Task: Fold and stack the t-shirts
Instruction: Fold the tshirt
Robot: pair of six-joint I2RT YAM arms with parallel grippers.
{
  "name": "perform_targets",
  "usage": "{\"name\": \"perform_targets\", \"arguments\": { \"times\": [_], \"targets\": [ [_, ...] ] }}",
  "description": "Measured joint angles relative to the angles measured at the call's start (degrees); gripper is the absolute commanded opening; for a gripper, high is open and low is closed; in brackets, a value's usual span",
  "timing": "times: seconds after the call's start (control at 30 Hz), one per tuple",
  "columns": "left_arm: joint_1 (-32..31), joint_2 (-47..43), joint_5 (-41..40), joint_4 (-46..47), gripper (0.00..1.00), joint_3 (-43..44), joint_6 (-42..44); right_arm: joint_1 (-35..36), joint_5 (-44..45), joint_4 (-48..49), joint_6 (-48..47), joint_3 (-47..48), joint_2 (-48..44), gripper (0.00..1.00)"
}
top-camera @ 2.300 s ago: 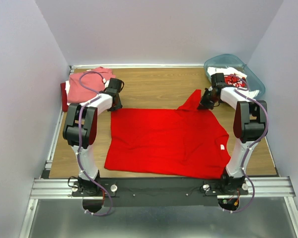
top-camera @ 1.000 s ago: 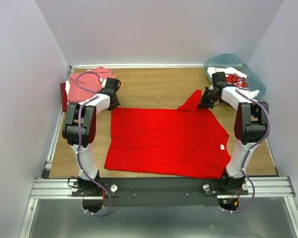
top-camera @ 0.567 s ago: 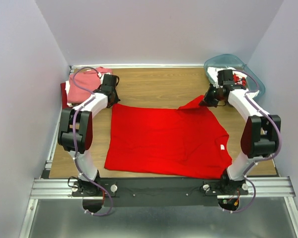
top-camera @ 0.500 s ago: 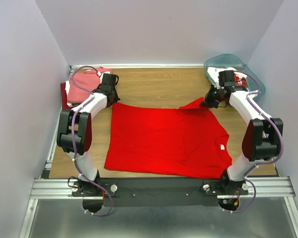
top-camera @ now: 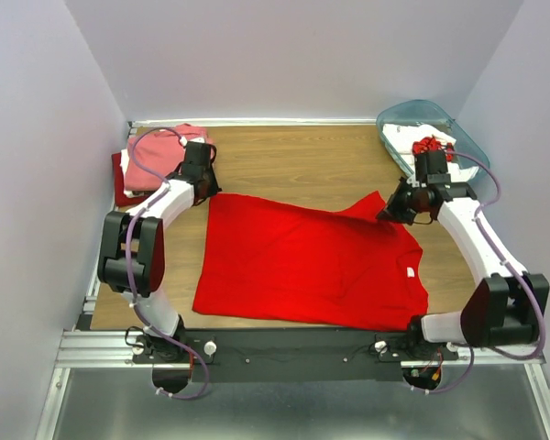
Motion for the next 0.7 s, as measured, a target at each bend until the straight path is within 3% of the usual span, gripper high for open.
{"name": "perform_targets", "arguments": {
  "times": [0.37,0.7],
  "targets": [
    [0.0,-8.9,0.7,0.2,0.00,-7.9,0.3,2.1,1.6,-9.3,0.6,-3.0,-9.6,0.00],
    [0.0,-17.3,0.5,-2.4,0.00,-13.8,-1.5,5.4,2.3,-15.5,0.7,-5.0,-12.6,0.01]
  ]
}}
